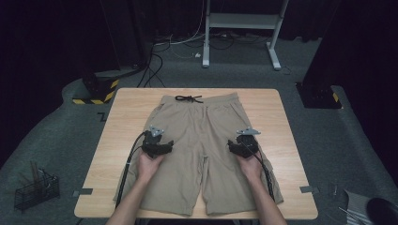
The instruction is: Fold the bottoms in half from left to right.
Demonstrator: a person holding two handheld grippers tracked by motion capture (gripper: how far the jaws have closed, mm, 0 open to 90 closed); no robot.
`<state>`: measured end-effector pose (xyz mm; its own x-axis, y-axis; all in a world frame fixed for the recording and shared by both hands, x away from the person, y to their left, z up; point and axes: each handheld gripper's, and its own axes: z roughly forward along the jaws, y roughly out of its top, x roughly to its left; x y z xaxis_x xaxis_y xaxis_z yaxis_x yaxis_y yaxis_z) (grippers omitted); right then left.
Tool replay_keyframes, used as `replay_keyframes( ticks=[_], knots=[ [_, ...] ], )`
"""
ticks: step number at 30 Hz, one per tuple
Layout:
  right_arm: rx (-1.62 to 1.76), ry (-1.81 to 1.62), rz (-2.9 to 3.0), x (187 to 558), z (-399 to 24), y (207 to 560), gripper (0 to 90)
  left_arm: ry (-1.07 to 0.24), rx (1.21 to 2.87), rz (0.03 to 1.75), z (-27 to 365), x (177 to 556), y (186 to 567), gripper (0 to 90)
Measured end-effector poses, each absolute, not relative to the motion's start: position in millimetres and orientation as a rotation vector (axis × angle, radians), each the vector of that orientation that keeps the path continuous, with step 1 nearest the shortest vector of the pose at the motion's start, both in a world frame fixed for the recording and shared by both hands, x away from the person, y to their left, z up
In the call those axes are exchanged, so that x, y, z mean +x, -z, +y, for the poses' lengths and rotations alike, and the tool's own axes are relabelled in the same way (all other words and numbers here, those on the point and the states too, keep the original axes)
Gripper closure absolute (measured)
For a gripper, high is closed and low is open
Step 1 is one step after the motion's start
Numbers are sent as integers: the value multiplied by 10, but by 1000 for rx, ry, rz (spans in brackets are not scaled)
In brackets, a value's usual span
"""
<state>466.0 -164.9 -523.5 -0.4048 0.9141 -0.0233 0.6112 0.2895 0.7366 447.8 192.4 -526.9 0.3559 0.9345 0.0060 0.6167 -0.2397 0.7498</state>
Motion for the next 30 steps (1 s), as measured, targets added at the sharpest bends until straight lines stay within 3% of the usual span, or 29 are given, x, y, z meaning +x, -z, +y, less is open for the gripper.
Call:
replay_keyframes(
  ticks=[30],
  knots=[
    [1356,-919,2132,4123,-1650,5236,417,-600,1969,1320,1876,3986,5271,300]
  ],
)
